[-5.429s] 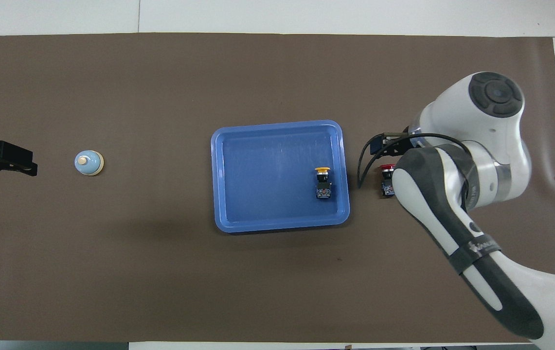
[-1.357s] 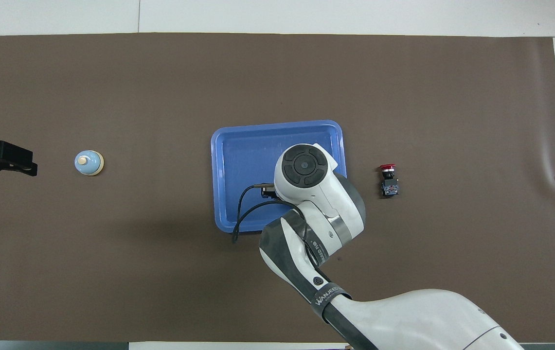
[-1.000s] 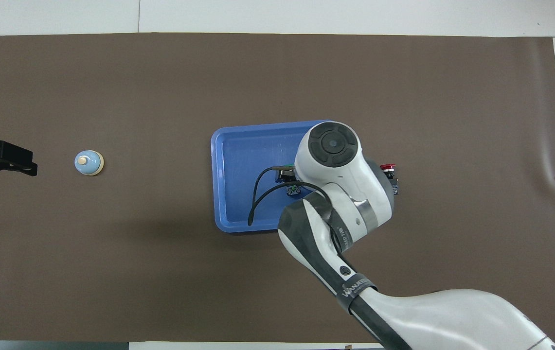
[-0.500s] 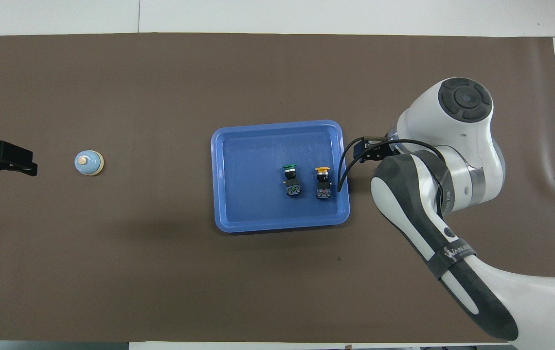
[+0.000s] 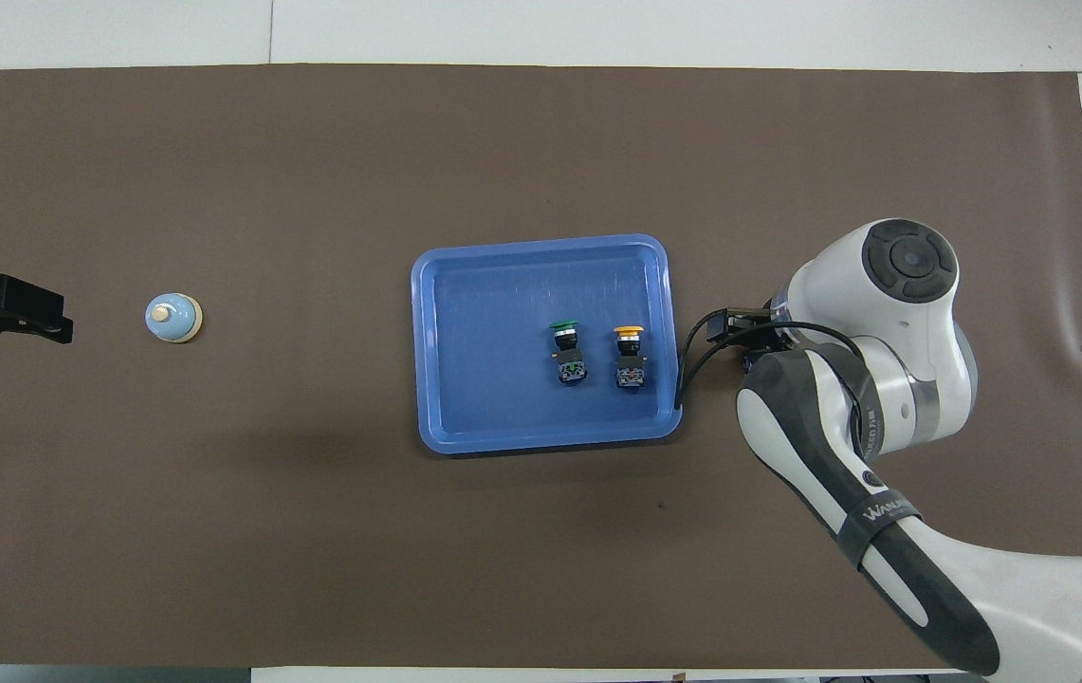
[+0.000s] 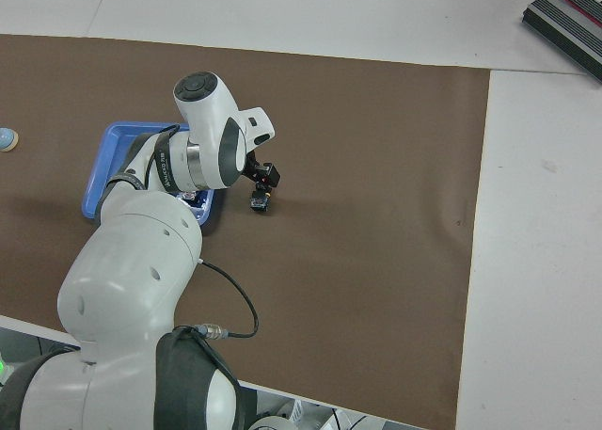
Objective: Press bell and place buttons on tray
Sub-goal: 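Move the right gripper to the red-capped button and grasp it, then carry the red button into the tray and release it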
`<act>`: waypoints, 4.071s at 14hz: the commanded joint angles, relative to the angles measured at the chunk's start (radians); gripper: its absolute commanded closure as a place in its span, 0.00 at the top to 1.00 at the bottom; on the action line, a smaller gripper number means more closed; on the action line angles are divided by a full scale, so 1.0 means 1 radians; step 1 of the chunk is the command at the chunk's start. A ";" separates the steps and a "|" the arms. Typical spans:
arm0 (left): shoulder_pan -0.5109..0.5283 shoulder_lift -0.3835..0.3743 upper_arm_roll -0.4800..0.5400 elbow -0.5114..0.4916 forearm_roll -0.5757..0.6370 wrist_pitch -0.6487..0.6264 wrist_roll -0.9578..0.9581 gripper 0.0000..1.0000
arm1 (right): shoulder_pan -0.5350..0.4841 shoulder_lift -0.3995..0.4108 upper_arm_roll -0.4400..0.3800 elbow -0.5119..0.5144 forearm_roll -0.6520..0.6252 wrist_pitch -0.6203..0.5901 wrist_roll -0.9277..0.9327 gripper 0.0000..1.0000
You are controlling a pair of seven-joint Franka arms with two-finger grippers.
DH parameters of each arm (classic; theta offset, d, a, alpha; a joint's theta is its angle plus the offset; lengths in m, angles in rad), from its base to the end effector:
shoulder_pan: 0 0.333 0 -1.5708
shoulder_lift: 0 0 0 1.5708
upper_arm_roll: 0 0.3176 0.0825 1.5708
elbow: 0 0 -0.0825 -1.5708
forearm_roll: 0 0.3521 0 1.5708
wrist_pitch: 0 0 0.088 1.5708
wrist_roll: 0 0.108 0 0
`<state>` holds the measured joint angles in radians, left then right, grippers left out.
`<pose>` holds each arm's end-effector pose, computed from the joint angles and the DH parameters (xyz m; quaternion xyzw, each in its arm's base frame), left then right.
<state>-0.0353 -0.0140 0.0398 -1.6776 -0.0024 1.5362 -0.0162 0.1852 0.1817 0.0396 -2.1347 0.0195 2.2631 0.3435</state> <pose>0.5098 0.0022 0.5829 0.9979 0.0103 -0.0637 0.0011 0.5218 0.1195 0.3398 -0.9974 0.0659 0.0286 0.0030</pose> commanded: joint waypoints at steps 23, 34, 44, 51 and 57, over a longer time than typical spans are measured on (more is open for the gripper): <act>-0.008 -0.021 0.011 -0.017 -0.008 0.004 0.005 1.00 | 0.166 0.028 0.022 0.265 0.005 -0.180 0.058 0.00; -0.008 -0.021 0.011 -0.017 -0.008 0.004 0.005 1.00 | 0.430 0.286 0.022 0.486 -0.007 -0.136 0.259 0.06; -0.008 -0.021 0.011 -0.017 -0.008 0.004 0.005 1.00 | 0.433 0.275 0.023 0.381 0.007 -0.028 0.296 0.19; -0.008 -0.021 0.011 -0.017 -0.008 0.004 0.005 1.00 | 0.461 0.268 0.023 0.371 0.005 -0.030 0.322 1.00; -0.008 -0.021 0.011 -0.017 -0.008 0.004 0.005 1.00 | 0.409 0.158 0.011 0.432 -0.006 -0.183 0.315 1.00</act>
<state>-0.0353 -0.0140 0.0398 -1.6776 -0.0024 1.5362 -0.0162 0.6397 0.4196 0.0484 -1.6933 0.0200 2.1393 0.6456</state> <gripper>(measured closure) 0.000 0.000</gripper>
